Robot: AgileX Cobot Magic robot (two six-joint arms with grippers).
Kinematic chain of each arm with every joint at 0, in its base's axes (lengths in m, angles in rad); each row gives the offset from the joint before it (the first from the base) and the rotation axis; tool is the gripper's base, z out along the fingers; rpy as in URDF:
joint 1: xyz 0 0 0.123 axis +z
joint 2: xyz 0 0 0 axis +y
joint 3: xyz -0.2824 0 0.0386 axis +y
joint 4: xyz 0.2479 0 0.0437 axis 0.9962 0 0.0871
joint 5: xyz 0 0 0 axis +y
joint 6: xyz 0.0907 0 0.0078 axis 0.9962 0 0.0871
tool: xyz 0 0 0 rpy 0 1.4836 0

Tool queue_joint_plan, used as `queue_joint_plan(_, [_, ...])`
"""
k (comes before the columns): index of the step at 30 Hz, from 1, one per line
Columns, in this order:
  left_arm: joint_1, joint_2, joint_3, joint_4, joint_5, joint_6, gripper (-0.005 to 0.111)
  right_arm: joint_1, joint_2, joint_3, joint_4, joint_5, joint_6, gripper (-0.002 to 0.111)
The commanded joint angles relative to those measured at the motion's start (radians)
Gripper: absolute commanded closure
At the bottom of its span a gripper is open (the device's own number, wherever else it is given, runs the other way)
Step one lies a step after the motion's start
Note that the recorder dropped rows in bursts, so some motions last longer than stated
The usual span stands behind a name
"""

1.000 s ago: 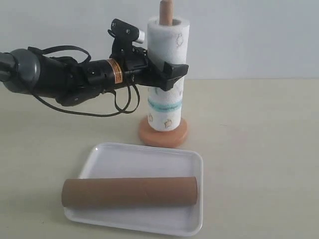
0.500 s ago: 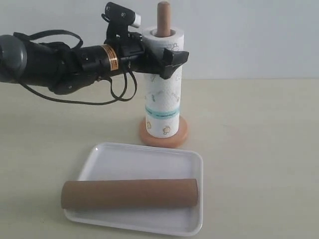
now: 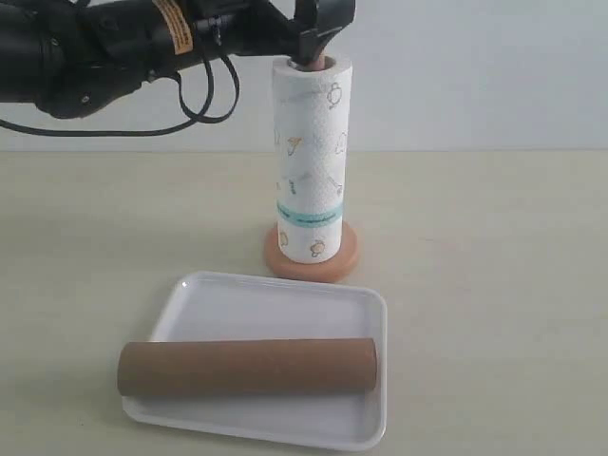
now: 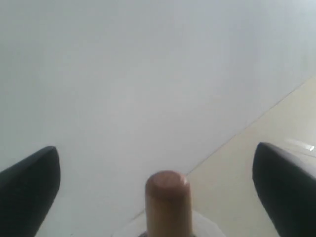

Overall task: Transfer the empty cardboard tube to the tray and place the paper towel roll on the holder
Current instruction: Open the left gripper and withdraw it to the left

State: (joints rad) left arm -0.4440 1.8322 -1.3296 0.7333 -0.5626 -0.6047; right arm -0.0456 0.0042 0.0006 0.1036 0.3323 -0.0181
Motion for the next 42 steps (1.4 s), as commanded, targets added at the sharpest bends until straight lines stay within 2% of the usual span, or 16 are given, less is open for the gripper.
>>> queue_joint_plan(1, [-0.007,-0.044,0.001,-0.008,-0.052,-0.074,0.009,-0.004,-0.004,-0.001,-0.007,-0.008,-0.002,0.108])
queue_joint_plan(7, [-0.007,-0.084,0.001,0.04,-0.106,-0.132,0.009,-0.004,-0.004,-0.001,-0.007,-0.008,-0.002,0.108])
queue_joint_plan(14, [-0.007,-0.144,0.001,0.135,-0.075,-0.204,0.009,-0.004,-0.004,-0.001,-0.007,-0.008,-0.002,0.108])
queue_joint_plan(17, [-0.007,-0.167,0.001,0.21,-0.039,-0.264,0.015,-0.004,-0.004,-0.001,-0.007,-0.008,-0.002,0.108])
queue_joint_plan(20, [-0.007,-0.188,0.001,0.32,0.017,-0.346,0.031,-0.004,-0.004,-0.001,-0.007,-0.008,-0.002,0.108])
queue_joint_plan(27, [-0.007,-0.214,0.001,0.679,0.062,-0.586,0.101,-0.004,-0.004,-0.001,-0.007,-0.008,-0.002,0.108])
queue_joint_plan(31, [-0.007,-0.23,0.004,0.911,0.058,-0.809,0.103,-0.004,-0.004,-0.001,-0.007,-0.008,-0.002,0.108])
queue_joint_plan(33, [-0.007,-0.25,0.024,0.971,0.058,-0.864,0.103,-0.004,-0.004,-0.001,-0.007,-0.008,-0.002,0.108])
queue_joint_plan(38, [-0.007,-0.318,0.133,0.97,0.059,-0.87,0.103,-0.004,-0.004,-0.001,-0.007,-0.008,-0.002,0.108])
queue_joint_plan(42, [-0.007,-0.366,0.245,0.905,0.086,-0.868,0.103,-0.004,-0.004,-0.001,-0.007,-0.008,-0.002,0.108])
